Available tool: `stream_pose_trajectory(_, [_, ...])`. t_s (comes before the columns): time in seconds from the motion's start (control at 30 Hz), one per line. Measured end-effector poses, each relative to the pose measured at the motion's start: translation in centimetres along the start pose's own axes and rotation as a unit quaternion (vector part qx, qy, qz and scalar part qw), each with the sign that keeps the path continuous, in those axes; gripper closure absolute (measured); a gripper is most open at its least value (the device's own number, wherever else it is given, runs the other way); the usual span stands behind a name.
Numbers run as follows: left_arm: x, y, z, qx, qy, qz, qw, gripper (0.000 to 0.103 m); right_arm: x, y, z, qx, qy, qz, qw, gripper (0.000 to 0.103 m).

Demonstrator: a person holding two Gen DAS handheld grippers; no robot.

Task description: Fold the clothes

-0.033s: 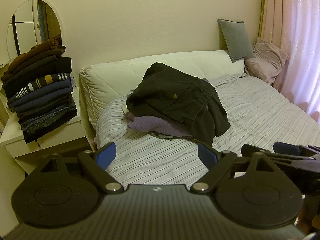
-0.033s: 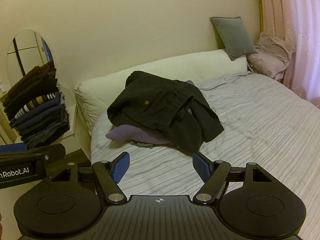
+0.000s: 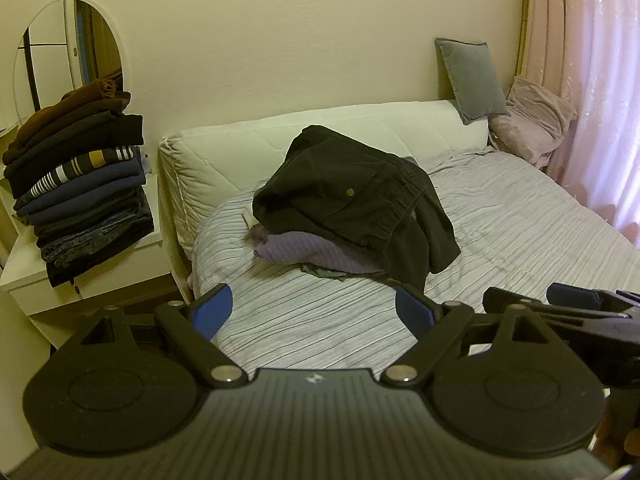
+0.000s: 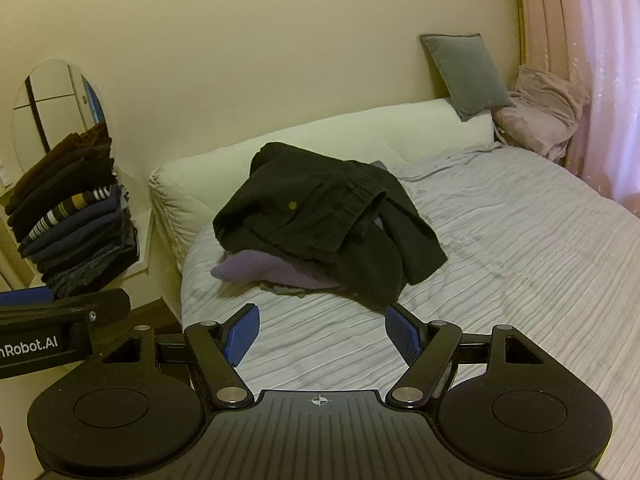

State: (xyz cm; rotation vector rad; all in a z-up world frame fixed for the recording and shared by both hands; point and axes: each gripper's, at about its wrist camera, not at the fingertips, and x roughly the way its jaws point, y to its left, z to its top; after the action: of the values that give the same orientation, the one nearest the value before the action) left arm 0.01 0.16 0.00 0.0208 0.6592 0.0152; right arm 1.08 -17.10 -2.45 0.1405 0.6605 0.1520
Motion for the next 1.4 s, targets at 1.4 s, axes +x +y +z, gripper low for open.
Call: stream_pose_trajectory(1.4, [-0.6,2.0,-0.7,-0.024,-0.002,0.004,0.9997,0.016,-0.9,0.0,1.6,-0.004,-0.014,-0.003,1.0,0.03])
